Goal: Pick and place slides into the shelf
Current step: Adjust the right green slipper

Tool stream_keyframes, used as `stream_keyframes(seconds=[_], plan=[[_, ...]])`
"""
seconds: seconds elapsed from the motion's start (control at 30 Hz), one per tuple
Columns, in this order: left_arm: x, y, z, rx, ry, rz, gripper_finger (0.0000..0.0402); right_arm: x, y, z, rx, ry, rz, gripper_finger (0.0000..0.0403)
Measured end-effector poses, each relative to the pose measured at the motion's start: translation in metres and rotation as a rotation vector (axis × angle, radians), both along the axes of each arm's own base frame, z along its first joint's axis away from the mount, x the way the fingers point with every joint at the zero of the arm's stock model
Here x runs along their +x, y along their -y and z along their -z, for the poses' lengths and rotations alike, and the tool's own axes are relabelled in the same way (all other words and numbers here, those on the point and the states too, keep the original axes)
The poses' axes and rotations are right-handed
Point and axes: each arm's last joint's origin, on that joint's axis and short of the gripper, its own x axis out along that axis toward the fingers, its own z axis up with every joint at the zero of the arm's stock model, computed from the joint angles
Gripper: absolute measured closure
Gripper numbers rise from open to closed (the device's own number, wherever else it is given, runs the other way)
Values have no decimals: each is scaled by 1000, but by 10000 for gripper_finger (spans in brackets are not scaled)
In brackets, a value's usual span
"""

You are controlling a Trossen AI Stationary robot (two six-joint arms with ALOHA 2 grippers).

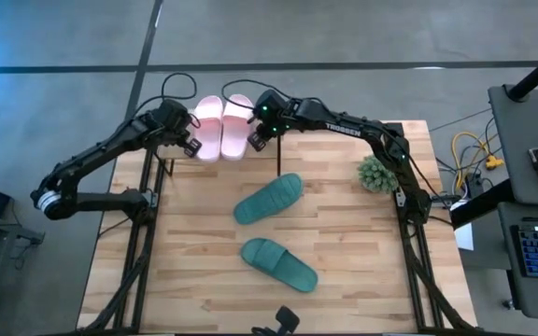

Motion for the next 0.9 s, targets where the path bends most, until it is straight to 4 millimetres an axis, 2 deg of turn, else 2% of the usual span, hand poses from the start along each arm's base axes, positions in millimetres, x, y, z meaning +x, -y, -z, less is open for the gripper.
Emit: stream_keyframes(seconds=[0.13,0.27,0.47,0.57,0.73,0.9], plan=[[-9,10,-6,5,8,-7,402,-4,-2,-3,19,-40,-1,390],[-19,22,-19,23,95,-20,402,-10,-14,-21,32,-69,-18,390],[-30,49,-40,-44,417,189,402,-32,-65,-78,34,-97,-113,390],[-30,56,-43,-104,575,270,401,-41,-95,-95,64,-97,-126,390],[-16,60,-28,-238,696,436,401,-55,-149,-96,129,-160,-72,390],[-12,77,-19,-281,687,545,401,-64,-213,-71,232,-245,14,390]])
